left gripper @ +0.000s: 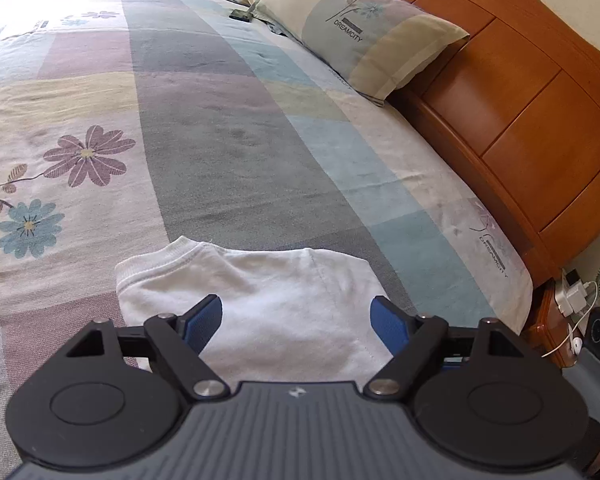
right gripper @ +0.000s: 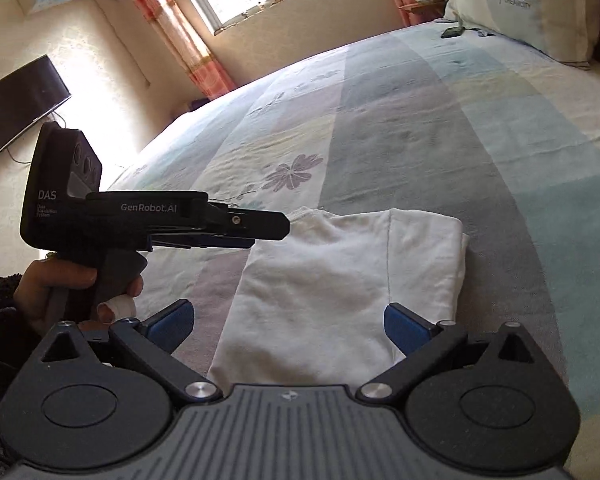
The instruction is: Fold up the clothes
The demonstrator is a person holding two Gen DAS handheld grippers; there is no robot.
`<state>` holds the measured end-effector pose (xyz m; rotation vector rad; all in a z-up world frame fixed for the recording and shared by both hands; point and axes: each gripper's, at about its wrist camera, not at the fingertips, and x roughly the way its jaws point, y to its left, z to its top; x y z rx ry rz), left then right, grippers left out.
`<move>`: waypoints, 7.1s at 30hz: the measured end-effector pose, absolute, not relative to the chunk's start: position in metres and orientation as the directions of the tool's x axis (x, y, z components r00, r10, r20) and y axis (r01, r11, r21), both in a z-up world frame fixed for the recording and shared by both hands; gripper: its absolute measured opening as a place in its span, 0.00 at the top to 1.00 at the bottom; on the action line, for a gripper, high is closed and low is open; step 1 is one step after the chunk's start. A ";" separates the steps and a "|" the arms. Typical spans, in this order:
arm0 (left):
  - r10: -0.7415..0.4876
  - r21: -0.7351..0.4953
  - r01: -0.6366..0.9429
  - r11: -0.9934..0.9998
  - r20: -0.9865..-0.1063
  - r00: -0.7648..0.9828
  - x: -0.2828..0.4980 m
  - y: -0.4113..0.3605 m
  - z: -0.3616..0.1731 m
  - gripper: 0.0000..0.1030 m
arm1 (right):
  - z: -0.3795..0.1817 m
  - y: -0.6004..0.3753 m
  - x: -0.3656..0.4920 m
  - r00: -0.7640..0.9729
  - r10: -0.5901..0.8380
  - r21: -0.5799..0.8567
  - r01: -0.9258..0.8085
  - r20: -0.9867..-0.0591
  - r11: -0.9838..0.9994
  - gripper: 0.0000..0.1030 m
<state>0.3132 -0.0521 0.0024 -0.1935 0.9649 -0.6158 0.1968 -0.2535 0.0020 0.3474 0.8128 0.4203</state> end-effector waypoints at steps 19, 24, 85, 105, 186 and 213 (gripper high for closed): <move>-0.660 -0.523 0.513 0.680 -0.742 0.118 0.357 -0.155 -0.018 0.18 | -0.053 -0.291 0.182 0.607 0.594 0.611 -0.214 -0.528 0.762 0.00; -0.633 -0.517 0.486 0.704 -0.767 0.101 0.372 -0.178 -0.047 0.20 | -0.055 -0.296 0.179 0.615 0.605 0.635 -0.209 -0.506 0.744 0.00; -0.550 -0.479 0.269 0.835 -0.738 0.391 0.261 0.086 -0.024 0.17 | -0.033 -0.161 0.156 0.500 0.597 0.612 -0.159 -0.627 0.775 0.00; -0.585 -0.536 0.238 0.810 -0.717 0.379 0.258 0.095 -0.033 0.17 | -0.033 -0.205 0.191 0.580 0.252 0.343 0.050 -0.775 0.938 0.00; -0.799 -0.844 -0.120 0.522 -0.533 0.278 0.307 0.034 -0.109 0.13 | -0.093 -0.342 0.276 0.486 0.691 0.803 0.037 -0.535 0.595 0.00; -0.820 -0.849 -0.038 0.528 -0.521 0.238 0.307 0.029 -0.109 0.20 | -0.104 -0.343 0.282 0.368 0.806 0.879 0.078 -0.464 0.470 0.00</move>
